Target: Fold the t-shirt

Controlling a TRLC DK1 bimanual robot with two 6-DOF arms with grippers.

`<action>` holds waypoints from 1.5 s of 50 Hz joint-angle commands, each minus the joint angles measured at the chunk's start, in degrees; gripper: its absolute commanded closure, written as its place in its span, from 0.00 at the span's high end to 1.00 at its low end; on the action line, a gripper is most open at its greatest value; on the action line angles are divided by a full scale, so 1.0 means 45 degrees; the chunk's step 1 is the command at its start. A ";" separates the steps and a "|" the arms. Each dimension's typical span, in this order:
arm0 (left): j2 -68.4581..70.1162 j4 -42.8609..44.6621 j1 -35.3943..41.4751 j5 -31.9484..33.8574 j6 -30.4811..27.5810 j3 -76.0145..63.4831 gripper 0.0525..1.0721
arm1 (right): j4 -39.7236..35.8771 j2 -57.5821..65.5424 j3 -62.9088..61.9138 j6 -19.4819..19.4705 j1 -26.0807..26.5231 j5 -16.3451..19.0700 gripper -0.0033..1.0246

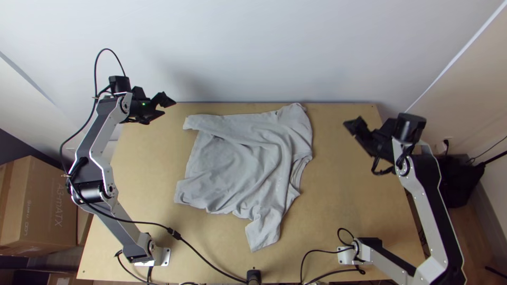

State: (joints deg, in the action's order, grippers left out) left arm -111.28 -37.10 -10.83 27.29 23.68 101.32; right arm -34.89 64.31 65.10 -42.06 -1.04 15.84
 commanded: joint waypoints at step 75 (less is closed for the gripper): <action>0.7660 -0.8181 0.3422 -0.5498 -1.0946 -0.9449 0.61 | -0.3886 0.2114 -0.3920 -0.1160 -0.8969 0.2516 0.59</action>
State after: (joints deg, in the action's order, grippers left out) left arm -74.78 -72.25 1.43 3.11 -27.40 60.64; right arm -52.69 73.08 48.25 -47.72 -40.88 26.61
